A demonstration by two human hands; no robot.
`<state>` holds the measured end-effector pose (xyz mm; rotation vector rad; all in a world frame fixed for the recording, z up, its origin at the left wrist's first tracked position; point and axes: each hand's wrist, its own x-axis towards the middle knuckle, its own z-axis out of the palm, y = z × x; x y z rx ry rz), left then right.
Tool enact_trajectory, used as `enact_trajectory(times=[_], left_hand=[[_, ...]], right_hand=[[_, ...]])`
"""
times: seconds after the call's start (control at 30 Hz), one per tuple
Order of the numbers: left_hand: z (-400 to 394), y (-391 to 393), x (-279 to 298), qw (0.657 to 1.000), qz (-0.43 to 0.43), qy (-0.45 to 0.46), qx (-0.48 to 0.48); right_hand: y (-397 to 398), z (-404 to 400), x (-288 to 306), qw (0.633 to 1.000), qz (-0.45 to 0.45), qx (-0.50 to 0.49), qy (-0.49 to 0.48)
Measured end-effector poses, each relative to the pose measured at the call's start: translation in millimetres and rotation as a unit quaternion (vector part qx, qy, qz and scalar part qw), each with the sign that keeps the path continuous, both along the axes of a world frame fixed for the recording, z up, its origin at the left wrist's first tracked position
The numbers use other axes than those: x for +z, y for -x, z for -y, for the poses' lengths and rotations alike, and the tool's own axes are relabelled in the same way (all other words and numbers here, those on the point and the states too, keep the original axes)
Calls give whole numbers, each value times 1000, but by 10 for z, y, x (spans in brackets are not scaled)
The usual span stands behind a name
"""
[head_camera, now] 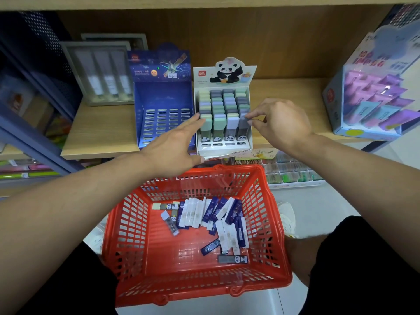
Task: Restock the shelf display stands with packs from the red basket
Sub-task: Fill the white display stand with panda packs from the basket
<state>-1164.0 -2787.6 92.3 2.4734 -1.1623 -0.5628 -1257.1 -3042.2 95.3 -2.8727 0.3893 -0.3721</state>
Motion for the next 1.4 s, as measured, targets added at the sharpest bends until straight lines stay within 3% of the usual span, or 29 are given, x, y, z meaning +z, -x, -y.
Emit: enact_trajectory(times=[0.17, 0.3, 0.37, 0.47, 0.6, 0.67, 0.8, 0.93, 1.07, 1.2, 1.3, 1.4], left_hand=[[-72, 13, 3, 997, 25, 23, 73], [-172, 63, -46, 997, 21, -64, 42], [-229, 118, -69, 993, -9, -120, 17], [-287, 147, -92, 984, 0, -178, -8], [-383, 85, -121, 979, -6, -203, 11], [-425, 61, -175, 978, -10, -209, 19], [-510, 100, -520, 973, -46, -226, 32], [-635, 143, -1120, 954, -76, -288, 21], [-716, 247, -1888, 937, -138, -256, 191], [-695, 406, -2627, 884, -214, -185, 372], [-599, 327, -2958, 826, -235, -125, 496], [-679, 15, -3770, 761, -250, -86, 593]], right_hand=[[105, -234, 4, 991, 94, 91, -9], [234, -593, -183, 969, 98, 226, -24], [312, -763, -343, 958, 44, 283, -8], [449, -952, -693, 929, -128, 345, 27], [565, -1115, -1293, 845, -395, 346, 96], [587, -1180, -1604, 807, -487, 317, 108], [734, -1370, -2228, 826, -513, 229, 35], [960, -1538, -2737, 813, -539, 222, 15], [1005, -1530, -3002, 813, -534, 231, 34], [998, -1494, -3122, 811, -540, 222, 32], [1029, -1519, -3148, 814, -537, 218, 31], [1091, -1536, -3196, 819, -531, 216, 33]])
